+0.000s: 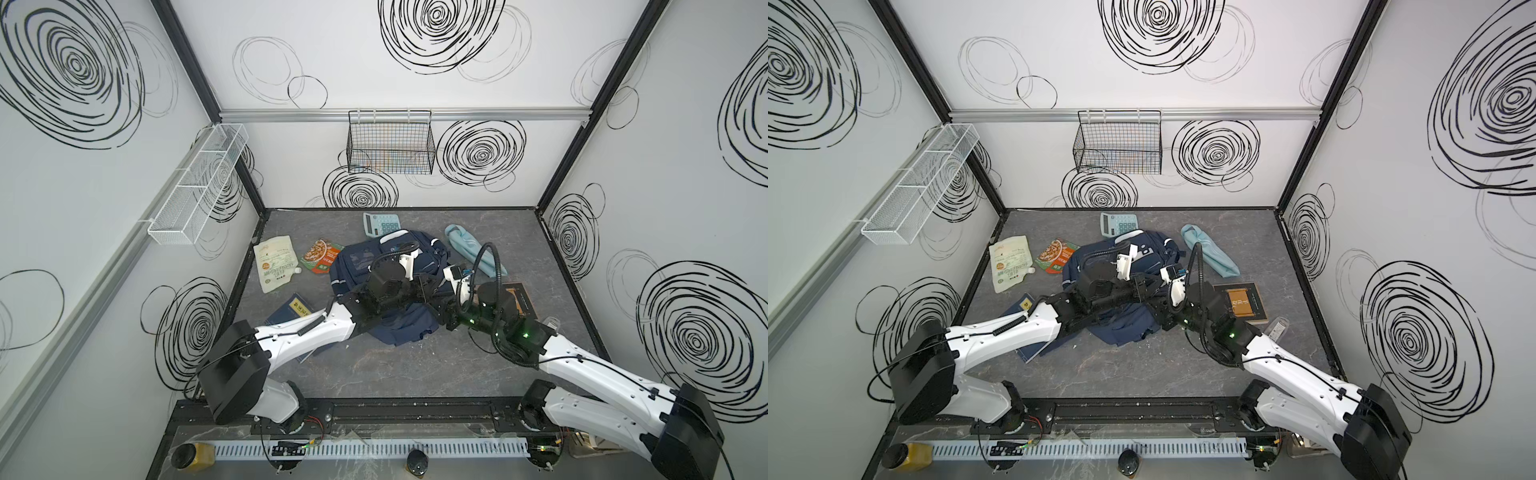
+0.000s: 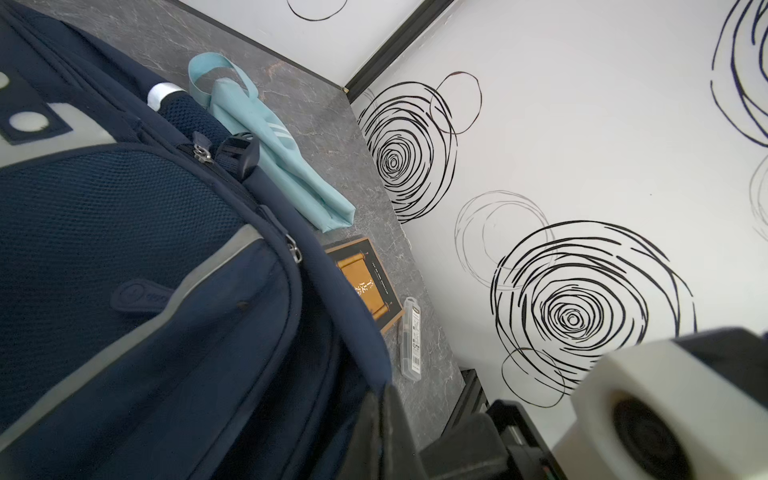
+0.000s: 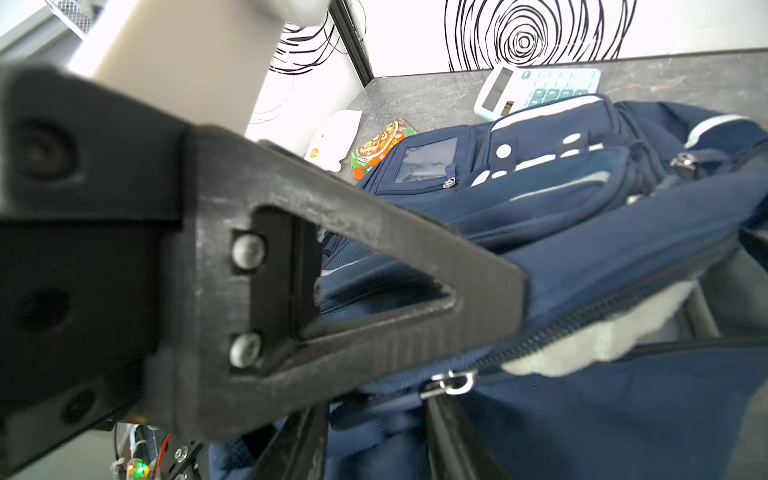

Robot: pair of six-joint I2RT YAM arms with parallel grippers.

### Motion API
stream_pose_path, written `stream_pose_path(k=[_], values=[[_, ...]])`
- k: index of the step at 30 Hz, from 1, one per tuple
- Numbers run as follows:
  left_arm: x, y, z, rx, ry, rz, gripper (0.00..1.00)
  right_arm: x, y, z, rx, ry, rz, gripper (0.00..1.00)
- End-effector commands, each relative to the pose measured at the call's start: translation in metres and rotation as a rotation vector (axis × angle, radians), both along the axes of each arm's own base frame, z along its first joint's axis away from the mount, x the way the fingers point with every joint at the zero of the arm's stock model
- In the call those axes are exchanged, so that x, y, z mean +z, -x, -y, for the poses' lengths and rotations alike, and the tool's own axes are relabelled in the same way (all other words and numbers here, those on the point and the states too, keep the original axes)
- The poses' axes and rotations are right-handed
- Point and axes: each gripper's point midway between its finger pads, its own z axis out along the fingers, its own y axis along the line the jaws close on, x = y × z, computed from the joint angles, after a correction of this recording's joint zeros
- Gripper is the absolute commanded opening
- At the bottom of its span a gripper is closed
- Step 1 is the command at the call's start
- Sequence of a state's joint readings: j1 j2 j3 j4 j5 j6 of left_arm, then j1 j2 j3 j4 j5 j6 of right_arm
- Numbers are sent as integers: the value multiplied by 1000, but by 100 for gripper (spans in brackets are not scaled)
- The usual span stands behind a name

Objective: Pack the student bag

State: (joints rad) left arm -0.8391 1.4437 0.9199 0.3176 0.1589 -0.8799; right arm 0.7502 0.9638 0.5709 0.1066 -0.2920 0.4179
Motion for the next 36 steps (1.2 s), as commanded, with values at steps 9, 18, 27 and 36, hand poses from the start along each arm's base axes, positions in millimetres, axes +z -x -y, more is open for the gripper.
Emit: stream_pose_path(k=[9, 18, 27, 36], values=[[84, -3, 9, -25, 212, 183, 0, -8, 4, 17, -15, -25, -27, 21], [83, -4, 11, -29, 220, 182, 0, -11, 0, 27, -54, -14, -27, 13], [78, 2, 14, -41, 232, 162, 0, 6, -20, 29, -107, -29, 34, 20], [78, 2, 13, -41, 226, 166, 0, 1, -24, 32, -116, -3, 29, 7]])
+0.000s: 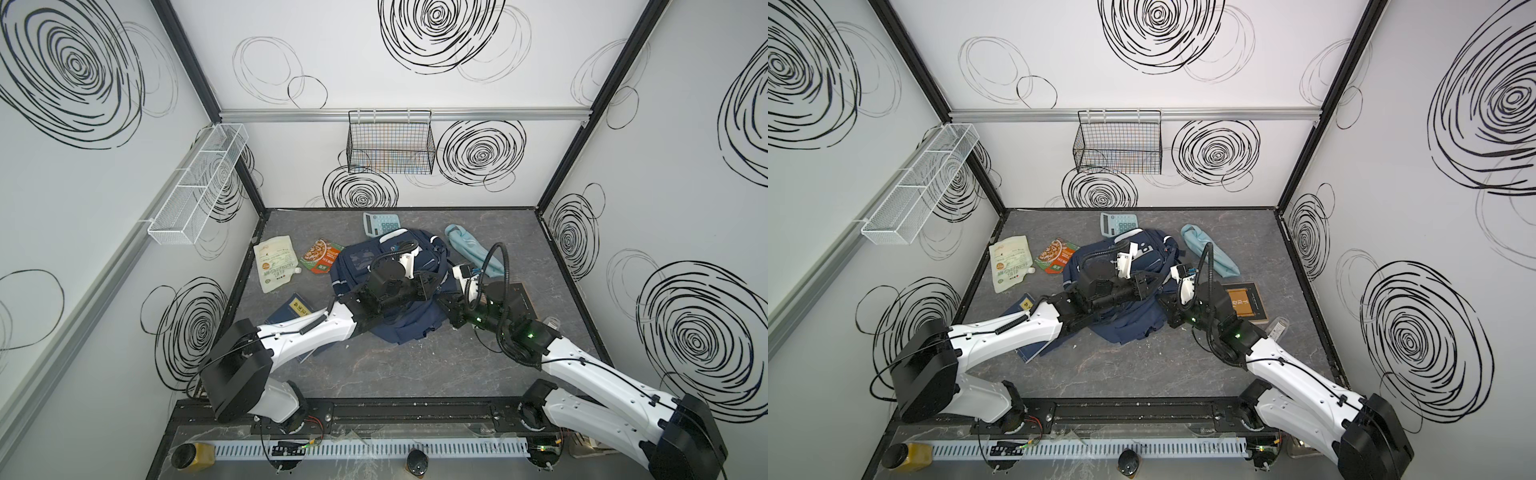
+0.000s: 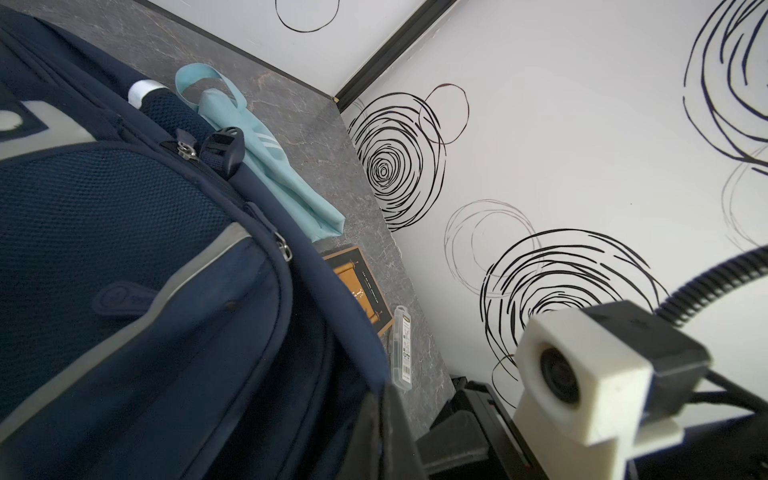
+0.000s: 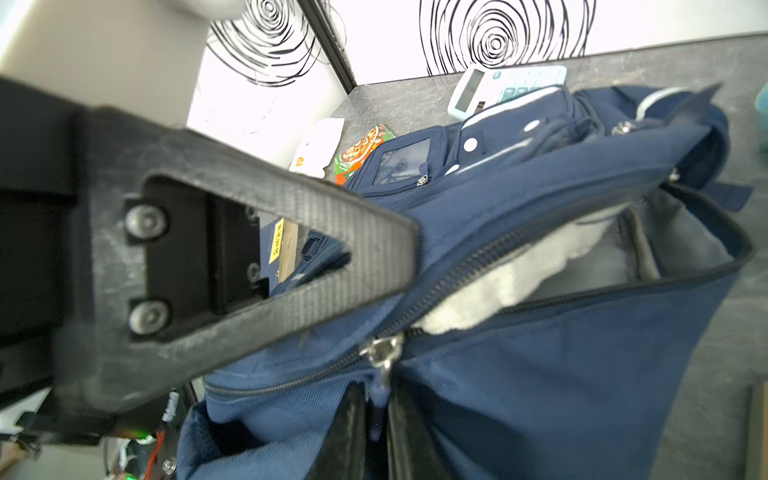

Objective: Pack the student bag

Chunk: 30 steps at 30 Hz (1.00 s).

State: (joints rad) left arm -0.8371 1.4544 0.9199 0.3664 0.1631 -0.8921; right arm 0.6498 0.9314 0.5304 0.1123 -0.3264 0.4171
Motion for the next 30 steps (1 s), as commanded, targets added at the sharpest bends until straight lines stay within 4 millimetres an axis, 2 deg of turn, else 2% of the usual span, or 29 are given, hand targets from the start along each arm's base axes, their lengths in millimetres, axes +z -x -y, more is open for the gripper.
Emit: stream_pose_path(k=[1, 3, 5, 8, 13, 17, 21, 30], values=[[70, 4, 8, -38, 183, 155, 0, 8, -9, 8, -49, 12, 37, 0], [67, 2, 3, -29, 173, 157, 0, 7, -7, 10, -49, 21, 35, 0], [63, 3, -1, -56, 160, 167, 20, 7, -3, 12, -41, 38, 34, 0], [53, 12, -6, -148, 84, 178, 42, 10, 1, 13, -16, 68, 33, 0], [22, 36, -19, -307, -118, 162, 60, 10, 3, 15, 6, 122, 40, 0], [1, 49, -32, -381, -232, 147, 64, 7, 3, 19, 3, 150, 57, 0], [-19, 45, -38, -395, -277, 128, 64, 7, 5, 19, 14, 154, 73, 0], [-22, 31, -12, -476, -149, 83, 59, 10, 10, 19, 34, 139, 95, 0]])
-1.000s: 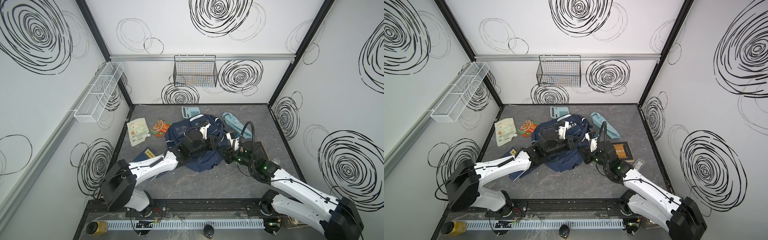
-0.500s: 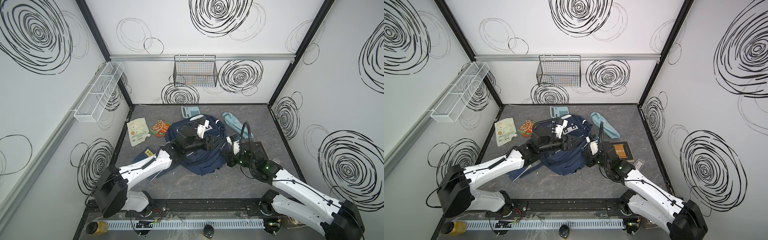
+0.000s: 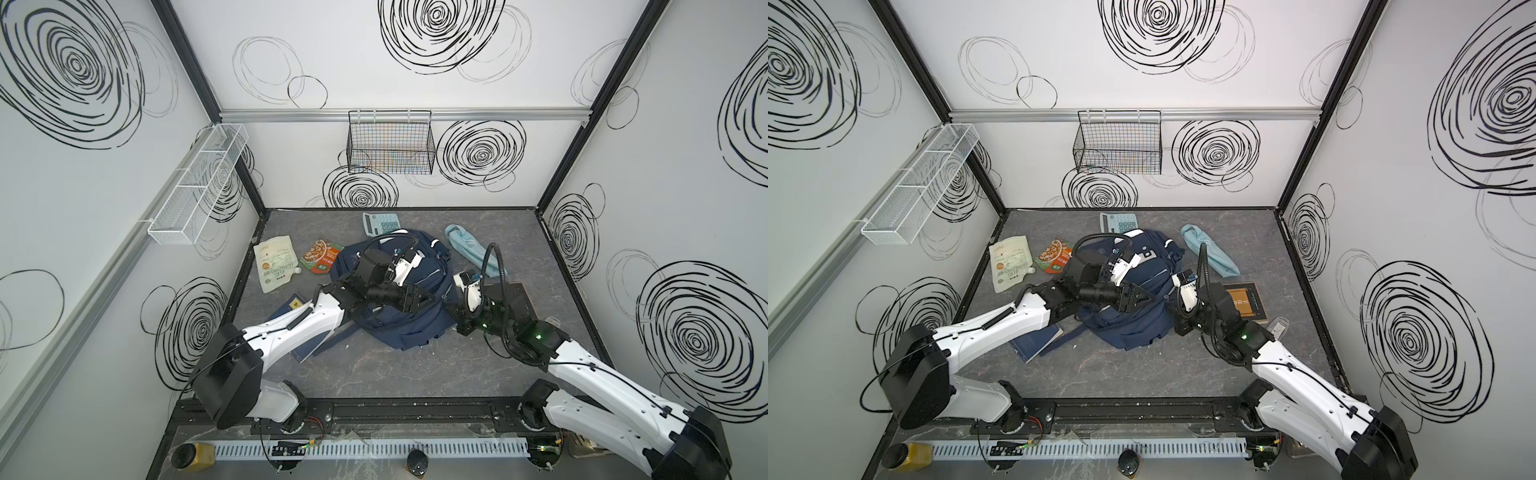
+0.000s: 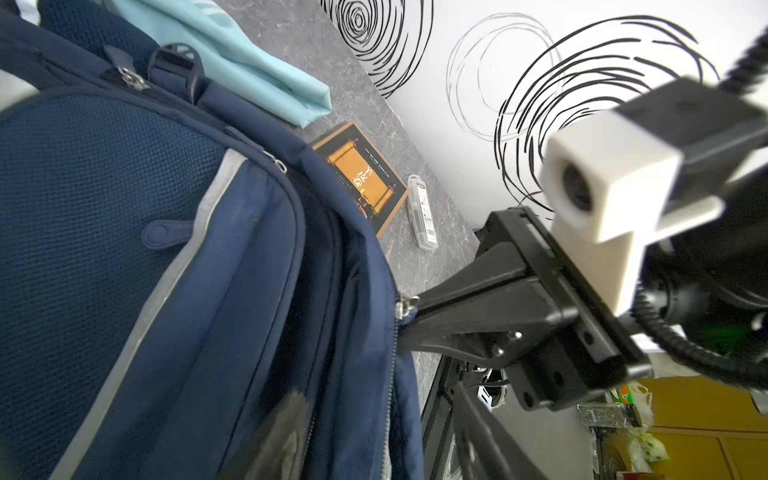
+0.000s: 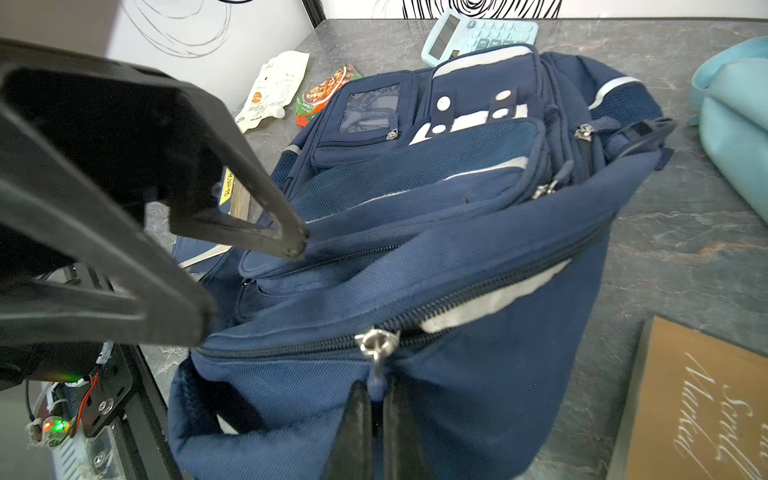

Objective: Pack the student bag

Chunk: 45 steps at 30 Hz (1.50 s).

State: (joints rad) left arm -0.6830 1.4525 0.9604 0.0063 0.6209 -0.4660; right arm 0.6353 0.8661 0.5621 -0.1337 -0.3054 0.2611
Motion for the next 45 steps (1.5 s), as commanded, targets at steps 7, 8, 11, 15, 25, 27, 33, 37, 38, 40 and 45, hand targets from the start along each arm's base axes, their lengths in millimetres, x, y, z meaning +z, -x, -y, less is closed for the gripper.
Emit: stream_pose_path(k=[7, 8, 11, 15, 25, 27, 33, 37, 38, 40, 45], values=[[17, -8, 30, -112, 133, -12, 56, 28, -2, -4, 25, -54, 103, 0], [16, -9, 31, -114, 136, -16, 54, 28, -2, -4, 28, -57, 104, 0], [14, -12, 34, -113, 140, -30, 46, 27, -1, -6, 36, -62, 101, 0], [14, -18, 36, -108, 151, -36, 42, 26, 1, -6, 44, -68, 97, 0], [18, -20, 44, -134, 190, -58, 12, 26, 1, -7, 46, -73, 99, 0], [18, -20, 43, -130, 195, -65, 2, 27, 0, -6, 42, -72, 100, 0], [28, -40, 36, -2, 200, -59, 0, 34, 1, -6, 39, -62, 91, 0], [51, -61, 38, 115, 208, -3, 0, 42, 12, -19, 80, -86, 45, 0], [57, -66, 39, 134, 217, 4, 0, 44, 18, -27, 101, -100, 36, 0], [65, -76, 42, 168, 230, 14, 0, 45, 33, -44, 140, -110, 26, 0], [81, -92, 43, 252, 286, 17, 0, 36, 66, -78, 208, -138, -22, 0]])
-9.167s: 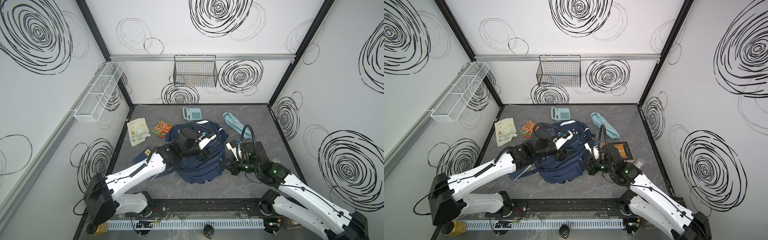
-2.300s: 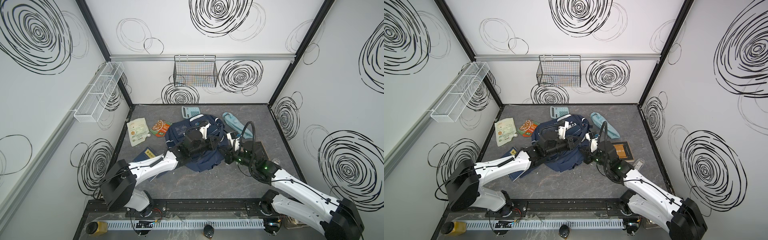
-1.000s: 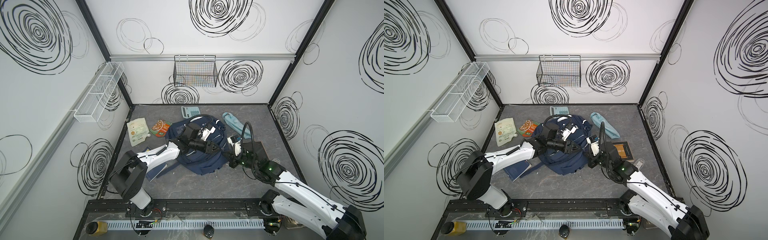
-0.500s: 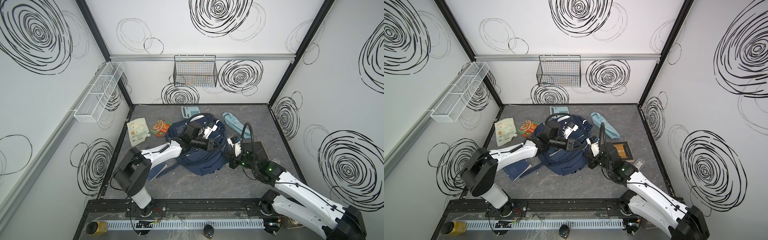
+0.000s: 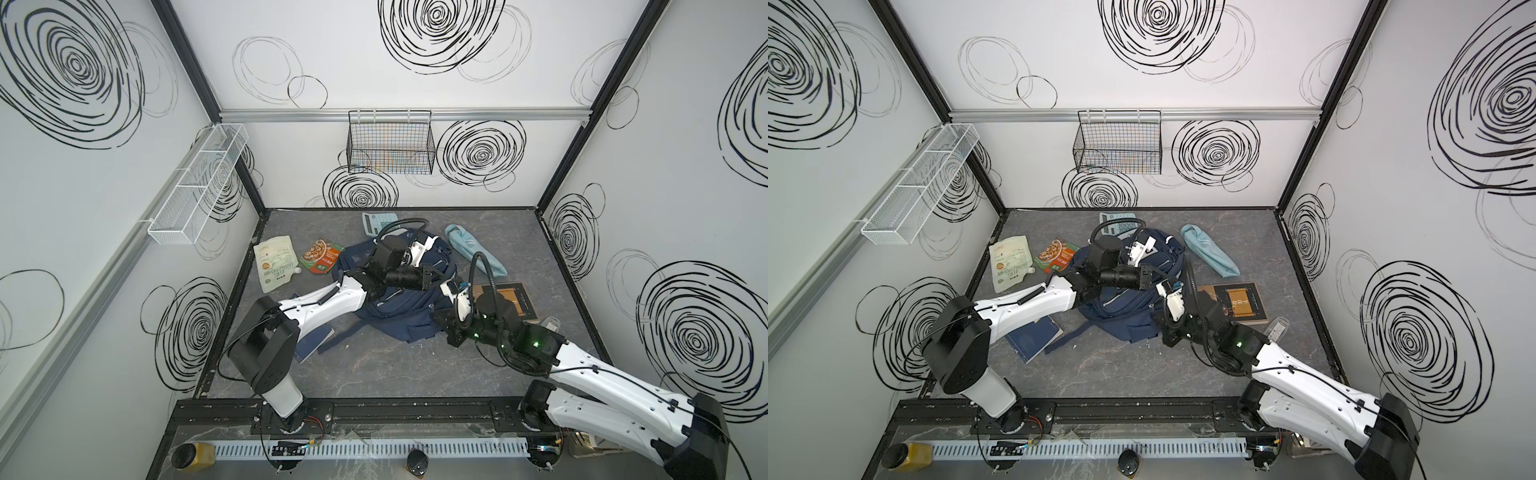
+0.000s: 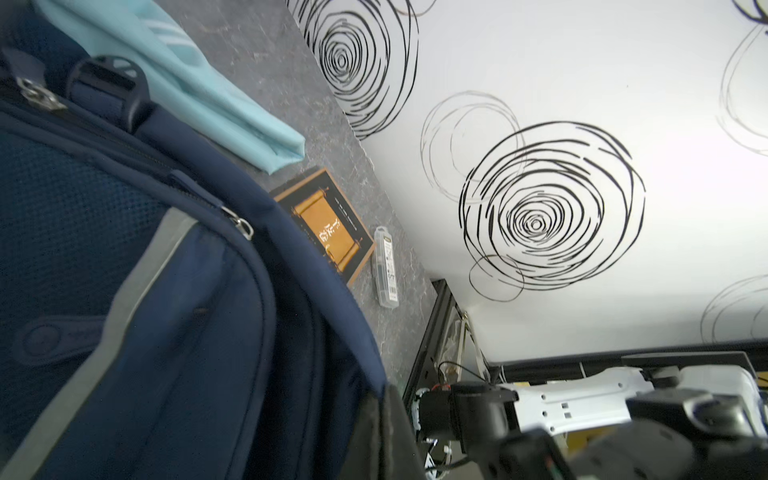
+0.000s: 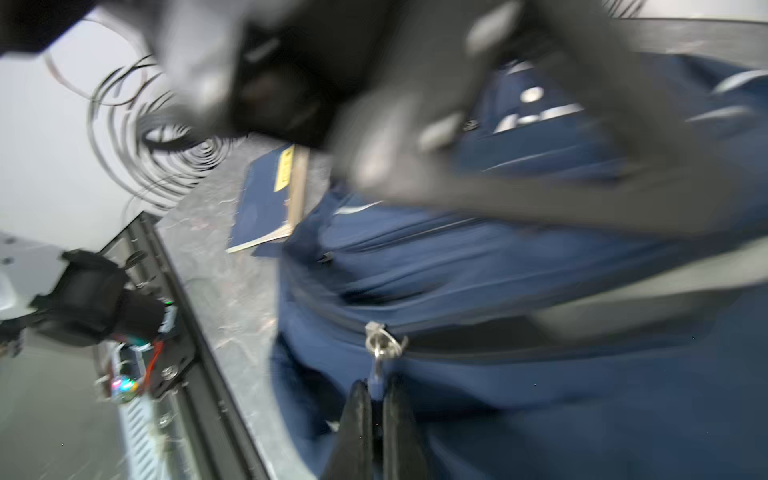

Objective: Pack the student bag

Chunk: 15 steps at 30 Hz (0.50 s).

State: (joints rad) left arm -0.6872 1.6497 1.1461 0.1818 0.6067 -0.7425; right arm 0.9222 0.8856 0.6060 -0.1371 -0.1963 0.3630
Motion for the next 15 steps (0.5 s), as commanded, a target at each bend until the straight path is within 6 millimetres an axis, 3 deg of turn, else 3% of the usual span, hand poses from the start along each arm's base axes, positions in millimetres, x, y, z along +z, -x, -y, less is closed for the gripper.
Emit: stream_pose_path(k=[1, 5, 15], values=[[55, -41, -2, 176, 131, 127, 0, 22, 22, -31, 74, -121, -18, 0], [69, -50, -7, 240, 178, 127, 0, 17, 34, -46, 87, -154, -19, 0], [125, -75, -14, 386, 254, 203, 0, 8, 42, -82, 104, -156, 16, 0]])
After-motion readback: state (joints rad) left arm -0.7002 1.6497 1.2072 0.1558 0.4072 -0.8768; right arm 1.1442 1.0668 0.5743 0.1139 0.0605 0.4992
